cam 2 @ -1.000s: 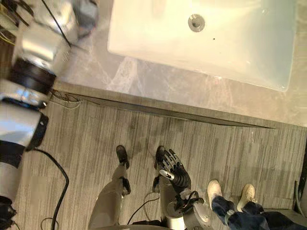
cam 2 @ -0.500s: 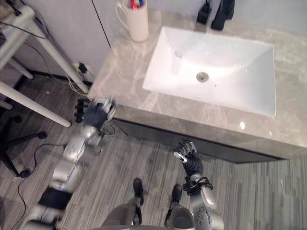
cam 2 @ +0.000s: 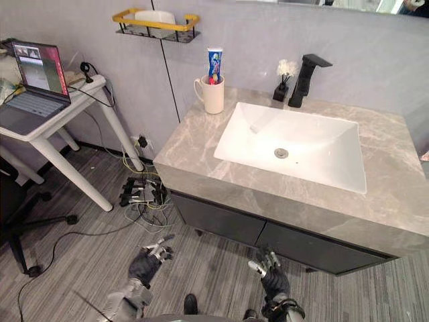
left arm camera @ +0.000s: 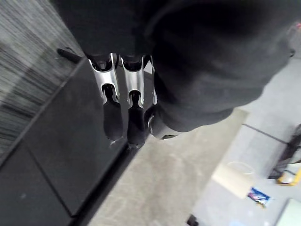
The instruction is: Organize washtable
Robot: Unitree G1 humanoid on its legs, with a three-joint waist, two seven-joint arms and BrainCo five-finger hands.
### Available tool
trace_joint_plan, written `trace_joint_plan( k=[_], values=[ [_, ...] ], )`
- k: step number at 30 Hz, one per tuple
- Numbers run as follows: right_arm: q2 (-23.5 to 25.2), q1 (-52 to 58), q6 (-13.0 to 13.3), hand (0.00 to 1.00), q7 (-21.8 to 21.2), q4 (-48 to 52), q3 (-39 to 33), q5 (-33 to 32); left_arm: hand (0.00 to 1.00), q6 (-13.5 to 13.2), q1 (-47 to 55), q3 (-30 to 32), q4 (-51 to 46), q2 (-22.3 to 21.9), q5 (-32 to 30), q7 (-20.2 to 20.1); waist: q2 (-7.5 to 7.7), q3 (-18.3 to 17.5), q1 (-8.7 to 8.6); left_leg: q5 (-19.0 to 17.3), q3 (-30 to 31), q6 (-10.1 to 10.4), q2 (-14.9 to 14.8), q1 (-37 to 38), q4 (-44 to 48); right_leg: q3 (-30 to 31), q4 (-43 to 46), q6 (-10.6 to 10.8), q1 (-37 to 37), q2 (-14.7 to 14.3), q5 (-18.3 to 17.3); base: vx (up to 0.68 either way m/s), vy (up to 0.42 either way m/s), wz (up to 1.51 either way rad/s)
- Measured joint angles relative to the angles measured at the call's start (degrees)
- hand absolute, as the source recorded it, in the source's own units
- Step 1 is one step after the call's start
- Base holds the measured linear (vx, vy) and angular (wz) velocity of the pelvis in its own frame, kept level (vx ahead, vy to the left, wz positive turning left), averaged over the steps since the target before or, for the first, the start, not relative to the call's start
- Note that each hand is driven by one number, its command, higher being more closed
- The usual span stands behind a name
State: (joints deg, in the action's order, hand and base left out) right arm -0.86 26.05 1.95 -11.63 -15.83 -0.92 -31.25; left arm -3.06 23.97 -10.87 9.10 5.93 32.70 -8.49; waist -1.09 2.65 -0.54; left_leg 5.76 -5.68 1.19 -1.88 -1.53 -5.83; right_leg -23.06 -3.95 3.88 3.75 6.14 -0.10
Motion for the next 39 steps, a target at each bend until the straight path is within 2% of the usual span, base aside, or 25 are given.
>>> trace_joint_plan(
  k=[2, 5, 8, 14, 17, 18, 19, 20, 21, 22, 23, 24, 25, 26, 27, 28, 29, 30, 31, 32, 34, 36, 39],
  values=[
    [-0.1, -0.3, -0.1, 0.0, 0.1, -2.4, 1.4, 0.6, 0.0, 0.1, -0.5, -0.4, 4.2, -1.4, -2.3, 0.0, 0.24, -0.1, -0.16, 0.0, -0.4, 0.0, -0.2, 0.0, 0.0, 0.7, 0.0, 0.0, -0.1, -0.2, 0.0, 0.0, 0.0, -0.09],
    [0.0, -0.4, -0.1, 0.0, 0.2, -3.7, 1.5, 2.4, 0.0, 0.3, -0.1, -0.7, 5.1, -1.4, -3.2, 0.4, 0.45, -0.1, -0.12, -0.3, -1.2, 0.3, -0.3, 0.5, 0.0, 1.6, 0.0, 0.0, -0.2, -0.2, 0.0, 0.02, 0.005, -0.19],
    [-0.2, -1.3, 0.0, 0.0, 0.3, -3.7, 1.4, 3.2, 0.0, 0.2, -0.4, -0.6, 5.1, -1.2, -5.0, 1.5, 0.47, -0.1, 0.28, -0.7, -3.3, 0.2, -0.6, 0.5, 0.0, 4.4, 1.2, 0.1, -2.0, -0.1, 0.0, 0.03, 0.015, -0.42],
    [-0.1, -2.0, 0.1, 0.0, 1.7, -3.3, 0.7, 5.0, 0.0, -0.2, -4.3, -0.7, 7.3, -0.4, -7.7, 2.8, 1.21, 0.8, -0.36, -1.6, -10.2, -0.2, -0.8, 1.4, 0.4, 11.5, 6.0, 0.4, -7.1, 0.3, 0.1, 0.04, 0.036, -0.63],
    [0.6, -1.9, 0.2, 0.0, 2.0, -1.7, -1.3, 6.3, 0.0, -0.6, -7.6, -0.2, 7.0, 0.8, -8.8, 3.3, 3.07, 2.6, -1.8, -2.5, -15.8, -0.7, -0.5, -0.1, 0.9, 15.6, 6.6, 1.3, -11.5, 0.4, -0.2, -0.04, 0.068, -0.81],
    [0.5, -1.8, 0.2, 0.0, 2.2, -1.2, -1.5, 6.6, 0.0, -0.6, -8.2, -0.1, 7.0, 1.0, -8.9, 3.6, 3.22, 2.9, -1.98, -2.6, -17.1, -1.2, -0.7, -0.6, 1.6, 14.4, 6.5, 1.7, -12.1, 0.8, -0.8, -0.01, 0.034, -0.75],
    [0.1, -2.0, 0.3, 0.0, 2.9, -0.5, -1.6, 6.6, 0.0, -0.5, -9.3, 0.1, 7.1, 0.8, -9.4, 3.8, 2.55, 3.8, -2.05, -3.4, -19.2, -2.9, -2.2, -1.2, 2.5, 9.1, 9.0, 0.9, -12.7, 1.9, -3.0, 0.01, 0.053, -0.86],
    [0.3, -2.0, 0.4, 0.0, 3.2, -0.5, -2.2, 6.6, 0.0, -0.5, -10.1, 0.3, 7.1, 1.2, -10.2, 3.8, 3.75, 3.8, -2.15, -4.3, -21.3, -3.2, -2.7, -1.7, 4.7, 2.9, 19.2, -1.2, -14.8, 5.3, -4.4, 0.03, 0.033, -0.84],
    [0.5, -1.8, 0.4, 0.0, 3.3, -0.5, -2.2, 6.6, 0.0, -0.5, -10.5, 0.7, 6.8, 1.4, -10.6, 3.9, 4.7, 3.9, -2.08, -5.7, -22.0, -2.9, -2.5, -1.8, 6.7, -0.3, 24.2, -2.1, -14.8, 7.6, -3.8, 0.06, 0.06, -0.9],
    [0.2, -2.4, 0.4, 0.0, 3.4, -0.5, -2.0, 6.6, 0.0, -0.5, -11.3, 2.3, 5.8, 1.5, -10.9, 3.9, 6.41, 4.5, -1.82, -9.1, -23.6, -2.3, -2.4, -2.4, 12.4, -4.3, 27.3, -1.4, -15.4, 9.9, -4.2, -0.03, 0.018, -1.15],
    [-0.8, -4.5, 0.5, 0.0, 3.4, -0.7, -1.8, 6.6, 0.0, -0.5, -10.8, 3.9, 5.4, 0.2, -10.9, 3.9, 5.03, 3.7, -1.14, -10.5, -25.8, -2.8, -3.8, -3.2, 12.6, -6.9, 21.0, -1.0, -14.2, 7.6, -1.6, -0.07, 0.013, -1.32],
    [-1.0, -5.5, 0.4, 0.0, 3.5, -0.8, -2.4, 6.6, 0.0, -0.5, -10.9, 4.4, 5.2, -0.6, -10.9, 3.8, 3.55, 3.5, -0.47, -10.4, -28.2, -3.0, -4.8, -2.7, 11.5, -9.0, 19.0, -2.5, -13.0, 6.8, -2.7, -0.1, 0.0, -1.45],
    [-1.8, -8.4, 0.6, 0.0, 3.7, -1.5, -2.6, 6.6, 0.0, -0.5, -10.6, 5.5, 4.3, -2.0, -10.8, 4.0, 4.22, 3.1, 0.09, -10.5, -32.2, -3.4, -5.3, -2.4, 11.4, -15.4, 30.7, -5.7, -12.7, 9.7, -9.2, -0.01, 0.012, -1.15],
    [-2.4, -9.7, 0.7, 0.0, 3.6, -2.1, -1.8, 6.6, 0.0, -0.5, -10.4, 6.2, 3.9, -2.3, -10.7, 4.0, 3.78, 3.3, 0.33, -10.6, -33.4, -3.6, -5.4, -1.9, 11.6, -18.0, 34.1, -5.8, -11.4, 10.7, -10.9, 0.03, -0.009, -1.48],
    [-3.2, -12.4, 0.8, 0.0, 3.5, -3.7, 0.4, 6.6, 0.0, -0.4, -10.0, 7.1, 3.6, -2.2, -10.7, 3.9, 4.25, 3.1, 1.35, -10.8, -37.1, -3.7, -5.9, -2.0, 12.4, -21.8, 34.3, -4.6, -8.5, 11.2, -11.8, 0.0, -0.056, -1.58],
    [-3.3, -15.3, 0.8, 0.0, 3.4, -3.6, 2.7, 6.6, 0.0, 0.0, -9.7, 8.2, 3.7, -2.3, -10.6, 4.0, 5.2, 2.5, 2.41, -11.2, -40.7, -3.6, -7.0, -2.7, 14.1, -24.2, 30.0, -3.0, -6.1, 10.6, -11.6, 0.0, -0.083, -1.68],
    [-3.2, -16.5, 0.8, 0.0, 3.3, -3.3, 3.8, 6.6, 0.0, 0.1, -9.6, 8.5, 3.7, -2.2, -10.6, 4.1, 5.25, 2.6, 3.08, -11.4, -42.9, -3.4, -7.6, -3.0, 15.0, -23.9, 26.2, -1.4, -5.6, 9.4, -10.9, -0.04, -0.128, -1.76],
    [-3.3, -18.2, 0.9, 0.0, 2.8, -2.7, 5.8, 6.6, 0.0, 0.2, -9.6, 8.5, 3.8, -2.6, -10.4, 4.5, 5.28, 2.7, 3.61, -11.7, -46.5, -3.0, -8.4, -3.1, 16.4, -23.9, 17.8, -0.8, -4.6, 6.1, -10.4, -0.04, -0.126, -1.24],
    [-3.4, -18.1, 1.0, 0.0, 2.7, -2.4, 6.3, 6.6, 0.0, 0.3, -9.6, 8.3, 4.1, -2.9, -10.4, 4.5, 4.74, 2.9, 3.59, -12.3, -47.0, -2.7, -9.4, -3.1, 17.7, -23.5, 14.1, -0.4, -3.5, 4.5, -9.3, -0.07, -0.203, -1.06],
    [-3.5, -16.2, 0.9, 0.0, 2.8, -1.6, 6.9, 6.6, 0.0, 0.3, -10.1, 7.8, 4.8, -3.7, -10.3, 4.6, 3.89, 3.1, 3.15, -12.9, -47.5, -2.8, -12.1, -3.1, 21.5, -22.4, 7.5, -1.5, -1.0, 0.8, -5.8, -0.07, -0.17, -0.48],
    [-4.2, -12.7, 1.0, 0.0, 2.6, 0.7, 8.3, 6.6, 0.0, 0.2, -10.3, 6.4, 5.0, -4.4, -10.3, 4.7, 3.92, 3.0, 3.1, -14.2, -48.1, -2.4, -14.8, -3.1, 25.0, -20.9, 5.0, -2.0, 0.0, -1.1, -5.0, -0.09, -0.121, -0.44],
    [-4.2, -10.4, 1.0, 0.0, 2.6, 1.8, 8.5, 6.5, 0.0, 0.2, -10.3, 5.3, 5.1, -4.6, -10.3, 4.8, 3.93, 3.0, 2.58, -14.7, -48.6, -1.7, -16.2, -2.9, 26.0, -20.0, 4.6, -2.4, 0.0, -2.1, -4.8, -0.08, -0.016, -0.33],
    [-4.1, -6.6, 0.9, 0.0, 2.6, 1.8, 8.1, 5.9, 0.0, 0.2, -10.0, 2.9, 5.6, -5.2, -10.7, 4.6, 4.17, 3.1, 1.32, -14.7, -50.0, -1.7, -16.4, -0.8, 25.9, -18.0, 4.4, -2.4, 0.9, -2.4, -4.8, -0.06, 0.051, -0.34]
  ],
)
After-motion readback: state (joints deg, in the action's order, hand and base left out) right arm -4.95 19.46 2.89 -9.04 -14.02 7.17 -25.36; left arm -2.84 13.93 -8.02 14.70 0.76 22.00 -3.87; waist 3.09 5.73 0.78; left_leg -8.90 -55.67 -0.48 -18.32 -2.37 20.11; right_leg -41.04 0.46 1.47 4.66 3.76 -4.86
